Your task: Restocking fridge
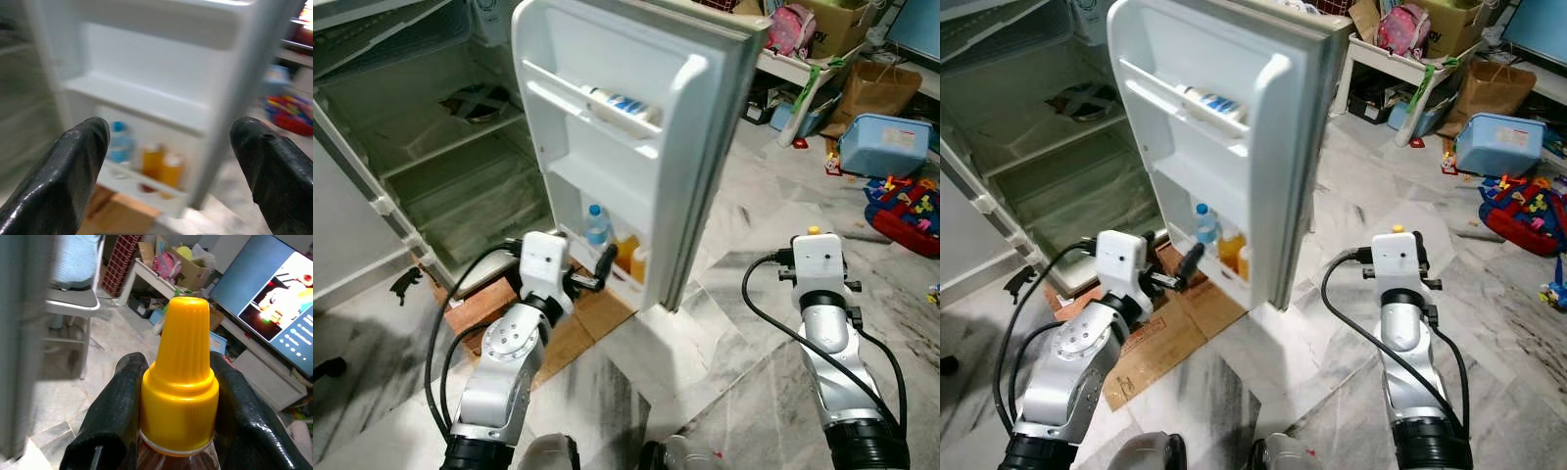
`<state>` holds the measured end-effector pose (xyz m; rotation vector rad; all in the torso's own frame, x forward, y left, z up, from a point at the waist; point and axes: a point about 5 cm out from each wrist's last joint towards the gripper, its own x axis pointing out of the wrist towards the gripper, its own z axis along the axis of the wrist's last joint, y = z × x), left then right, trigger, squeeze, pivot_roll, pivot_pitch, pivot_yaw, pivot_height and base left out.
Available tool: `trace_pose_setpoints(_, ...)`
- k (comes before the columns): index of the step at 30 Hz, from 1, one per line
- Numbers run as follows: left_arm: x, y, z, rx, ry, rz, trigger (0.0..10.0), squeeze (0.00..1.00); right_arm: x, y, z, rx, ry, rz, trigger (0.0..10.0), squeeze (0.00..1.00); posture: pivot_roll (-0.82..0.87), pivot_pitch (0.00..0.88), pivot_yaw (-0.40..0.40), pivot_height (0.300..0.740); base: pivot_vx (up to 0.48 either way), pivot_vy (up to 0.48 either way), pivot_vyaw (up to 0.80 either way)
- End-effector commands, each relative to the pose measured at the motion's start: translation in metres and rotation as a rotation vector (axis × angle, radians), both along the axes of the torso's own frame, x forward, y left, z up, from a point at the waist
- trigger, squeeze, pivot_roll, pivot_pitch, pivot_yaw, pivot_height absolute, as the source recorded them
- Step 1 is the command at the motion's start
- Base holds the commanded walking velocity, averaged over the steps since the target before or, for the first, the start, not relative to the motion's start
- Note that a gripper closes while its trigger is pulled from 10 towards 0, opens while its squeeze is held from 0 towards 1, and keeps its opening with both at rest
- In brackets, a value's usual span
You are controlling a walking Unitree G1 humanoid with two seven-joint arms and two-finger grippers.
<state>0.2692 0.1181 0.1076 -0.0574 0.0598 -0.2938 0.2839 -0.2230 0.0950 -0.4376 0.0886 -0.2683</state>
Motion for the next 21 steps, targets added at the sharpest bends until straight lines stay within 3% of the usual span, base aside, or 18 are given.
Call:
trace_pose_setpoints(1,-0.005,0.015,-0.007,0.002,0.019,0.092,10.0,0.00,0.002,0.002,0.002,0.008,-0.010,0.013,10.0,0.00,0.01,0.091,-0.025,0.740,0.000,0.000,0.00)
trace_pose_setpoints(3,-0.006,0.017,-0.008,-0.002,0.021,0.106,10.0,0.00,0.002,0.002,0.002,0.010,-0.010,0.014,10.0,0.00,0.01,0.091,-0.023,0.740,0.000,0.000,0.00)
trace_pose_setpoints(6,-0.015,0.040,-0.014,0.026,0.026,0.241,10.0,0.00,0.006,0.003,0.003,0.022,-0.013,0.016,10.0,0.00,0.01,0.085,-0.024,0.740,0.000,0.000,0.00)
trace_pose_setpoints(9,-0.018,0.048,-0.017,0.045,0.026,0.287,10.0,0.00,0.007,0.007,0.000,0.044,-0.011,0.030,10.0,0.00,0.02,0.077,-0.026,0.740,0.000,0.000,0.00)
trace_pose_setpoints(14,-0.025,0.057,-0.019,0.070,0.019,0.310,10.0,0.00,0.009,0.022,0.002,0.117,-0.037,0.092,10.0,0.00,0.02,0.084,-0.026,0.740,0.000,0.000,0.00)
trace_pose_setpoints(21,-0.029,0.061,-0.018,0.092,0.006,0.302,10.0,0.00,0.009,0.028,0.001,0.136,-0.042,0.121,10.0,0.00,0.03,0.087,-0.024,0.740,0.000,0.000,0.00)
